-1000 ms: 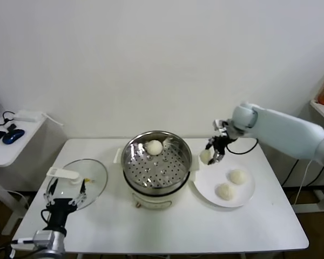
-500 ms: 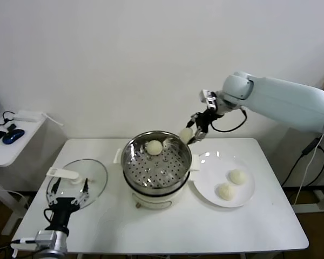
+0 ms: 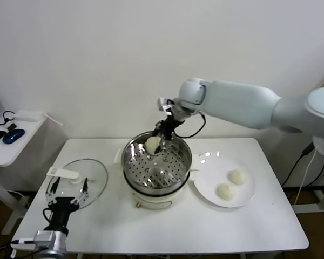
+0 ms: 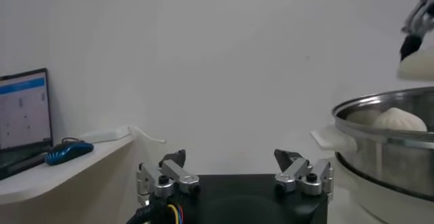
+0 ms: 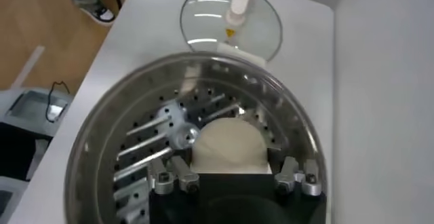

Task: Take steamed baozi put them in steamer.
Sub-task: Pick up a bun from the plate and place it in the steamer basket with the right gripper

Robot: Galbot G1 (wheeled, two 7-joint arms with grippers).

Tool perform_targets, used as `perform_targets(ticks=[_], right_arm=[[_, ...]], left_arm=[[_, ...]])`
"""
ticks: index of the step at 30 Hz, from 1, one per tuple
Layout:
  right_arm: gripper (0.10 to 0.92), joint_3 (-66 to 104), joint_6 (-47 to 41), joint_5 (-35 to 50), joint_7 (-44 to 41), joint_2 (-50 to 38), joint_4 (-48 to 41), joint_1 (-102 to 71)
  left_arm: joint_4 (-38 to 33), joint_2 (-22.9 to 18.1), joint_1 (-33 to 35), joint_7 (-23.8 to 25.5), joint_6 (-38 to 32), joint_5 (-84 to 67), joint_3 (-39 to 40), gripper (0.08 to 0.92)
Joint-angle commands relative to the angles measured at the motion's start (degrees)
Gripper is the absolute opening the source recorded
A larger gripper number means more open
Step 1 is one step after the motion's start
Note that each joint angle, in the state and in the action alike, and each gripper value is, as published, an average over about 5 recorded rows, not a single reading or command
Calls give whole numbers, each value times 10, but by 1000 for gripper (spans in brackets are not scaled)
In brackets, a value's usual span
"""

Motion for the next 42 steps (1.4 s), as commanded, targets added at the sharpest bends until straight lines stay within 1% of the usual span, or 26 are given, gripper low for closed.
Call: perform_targets(ticks=[1,12,33,35,40,42], right_arm=[[727,-3,-3,5,4,89,-63,-46],[721,-2,0,-10,-4,122,-111,-78],[722,-4,5,-30,-13,119,-121,-87],[733,-4,5,-32,-14,118,-121,-87],[811,-2,6,-33,-19,113,-117,-82],[819,0,6,-29,-21,108,-110,-76]], left_arm=[[-5,-1,-1,1,2,0,1,823],[-4,1,2,1,-1,-5,-2,823],[-1,0,6,0,-4,-6,-2,823],[0,1,7,0,-4,-6,-2,823],[1,0,6,0,-4,-6,-1,823],[0,0,5,0,-4,-6,-1,823]])
